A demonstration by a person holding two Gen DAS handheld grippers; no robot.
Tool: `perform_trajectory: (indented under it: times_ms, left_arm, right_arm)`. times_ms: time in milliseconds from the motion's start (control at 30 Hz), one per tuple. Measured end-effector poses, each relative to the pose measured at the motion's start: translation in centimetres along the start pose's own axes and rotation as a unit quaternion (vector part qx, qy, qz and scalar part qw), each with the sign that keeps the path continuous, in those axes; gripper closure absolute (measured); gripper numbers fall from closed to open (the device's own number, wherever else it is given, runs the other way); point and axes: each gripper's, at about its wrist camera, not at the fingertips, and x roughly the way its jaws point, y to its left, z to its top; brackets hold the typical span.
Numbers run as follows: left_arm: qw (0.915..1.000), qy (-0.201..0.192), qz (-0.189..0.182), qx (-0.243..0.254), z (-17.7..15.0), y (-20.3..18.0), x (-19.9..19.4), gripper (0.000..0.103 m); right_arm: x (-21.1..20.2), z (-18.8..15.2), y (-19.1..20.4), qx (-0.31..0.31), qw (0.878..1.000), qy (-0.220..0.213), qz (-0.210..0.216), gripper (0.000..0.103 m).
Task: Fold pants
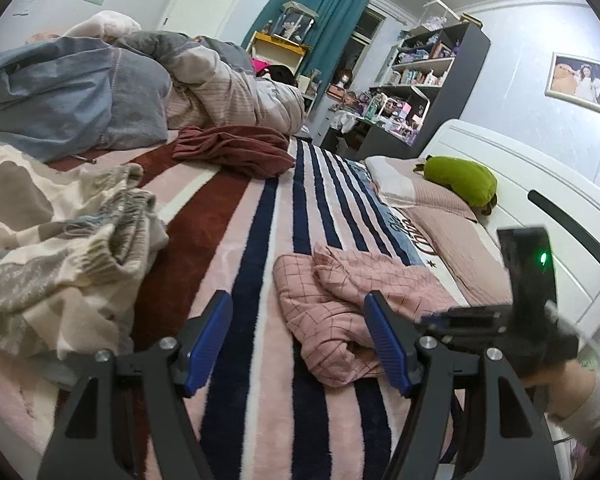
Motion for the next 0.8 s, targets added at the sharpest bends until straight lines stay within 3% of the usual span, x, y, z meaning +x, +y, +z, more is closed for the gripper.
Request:
perform_trajectory:
  times_ms: [267,367,467,533,633,800]
  left_arm:
    - [0.9993,0.035,-0.013,0.01,-0.4,-1.4,2.4,0.038]
    - [0.9984,0.047,-0.024,0.021,-0.3,-2.4,3.3,0.038]
    - [0.9973,0.061,-0.035,0.02,-0.1,-3.2,4.6,0.038]
    - [0.9967,0.072,-0.036,0.01,0.1,-3.5,5.7,0.038]
    - [0.9963,0.076,-0.038,0.012,0.0,-4.3,6.6,0.038]
    - [0.9952,0.088,-0.031,0.029,0.0,-6.1,8.9,0.038]
  right_arm:
    - [0.5,-2.4,-1.0,0.015,0.998,-0.022,0.051,0.092]
    - [0.2,-3.0,-1.1,0.019,0.996,-0.032,0.075,0.08]
    - [-1.8,-3.5,-1.9,0.029,0.993,-0.076,0.085,0.073]
    - [-3.6,-3.7,-2.6,0.032,0.992,-0.103,0.071,0.072]
    - [-5.9,-4.3,-4.0,0.038,0.99,-0.131,0.027,0.06]
    - [-8.2,-5.8,-6.9,0.07,0.983,-0.168,-0.006,0.059]
